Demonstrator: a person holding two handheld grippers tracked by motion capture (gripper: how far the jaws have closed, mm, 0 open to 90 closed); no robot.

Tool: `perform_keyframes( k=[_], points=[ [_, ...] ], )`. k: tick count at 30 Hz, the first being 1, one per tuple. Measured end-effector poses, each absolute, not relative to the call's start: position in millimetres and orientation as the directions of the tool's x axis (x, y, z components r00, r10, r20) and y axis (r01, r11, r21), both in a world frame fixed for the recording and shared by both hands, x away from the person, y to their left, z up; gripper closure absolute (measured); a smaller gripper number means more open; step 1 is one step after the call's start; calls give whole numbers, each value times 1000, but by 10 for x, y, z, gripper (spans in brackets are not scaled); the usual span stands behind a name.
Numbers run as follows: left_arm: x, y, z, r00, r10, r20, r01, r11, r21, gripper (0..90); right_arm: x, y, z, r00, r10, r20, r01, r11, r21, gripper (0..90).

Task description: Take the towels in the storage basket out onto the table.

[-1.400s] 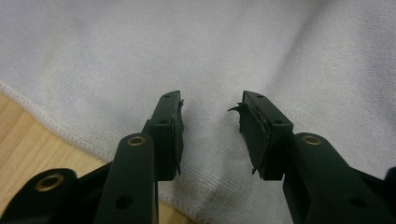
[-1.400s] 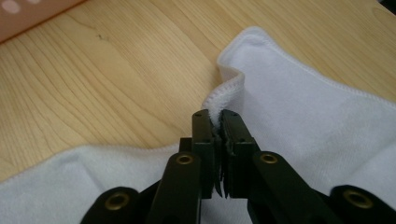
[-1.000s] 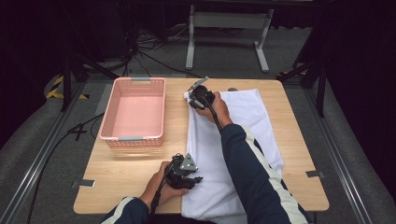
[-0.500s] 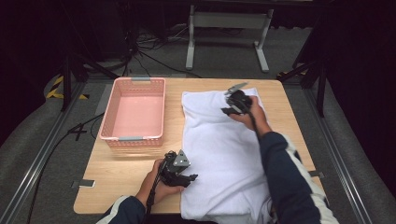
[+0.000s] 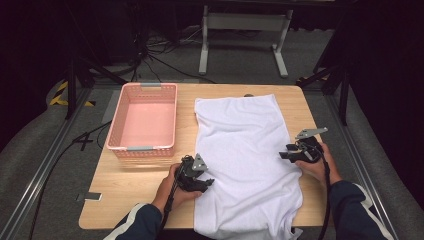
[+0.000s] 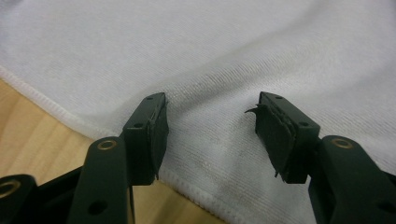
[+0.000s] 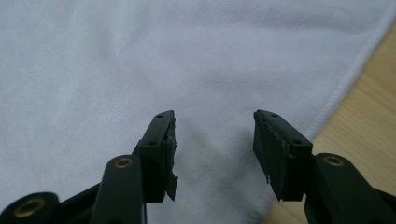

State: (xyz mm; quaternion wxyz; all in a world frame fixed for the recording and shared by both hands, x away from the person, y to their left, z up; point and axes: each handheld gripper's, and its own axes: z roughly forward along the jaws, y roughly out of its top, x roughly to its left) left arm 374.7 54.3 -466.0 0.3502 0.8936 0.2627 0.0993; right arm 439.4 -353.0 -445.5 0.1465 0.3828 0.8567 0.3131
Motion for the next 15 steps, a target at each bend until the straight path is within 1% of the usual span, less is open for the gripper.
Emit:
perform_keyframes(
  k=[6, 8, 10, 11, 12, 13, 15],
  points=[
    [3954, 419, -4649, 809, 588, -6, 435, -592, 679, 454, 4461, -3489, -4496, -638, 769, -39, 569, 505, 649, 503],
    [4031, 376, -4632, 801, 599, -7, 451, -595, 665, 459, 4546, -3508, -4500, -610, 791, -44, 579, 483, 656, 500],
    [4125, 352, -4628, 790, 613, 13, 448, -592, 670, 458, 4656, -3542, -4504, -579, 814, -47, 591, 459, 663, 500],
    [4125, 352, -4628, 790, 613, 13, 448, -592, 670, 460, 4656, -3542, -4504, -579, 814, -47, 591, 459, 663, 500],
    [4177, 348, -4620, 781, 624, 19, 458, -593, 662, 460, 4718, -3561, -4504, -555, 830, -46, 602, 439, 666, 499],
    [4228, 338, -4617, 769, 639, 17, 471, -584, 662, 462, 4779, -3577, -4502, -537, 842, -48, 611, 427, 667, 493],
    [4382, 299, -4597, 743, 667, 51, 480, -584, 655, 467, 4940, -3586, -4491, -496, 865, -74, 624, 414, 663, 462]
  ],
)
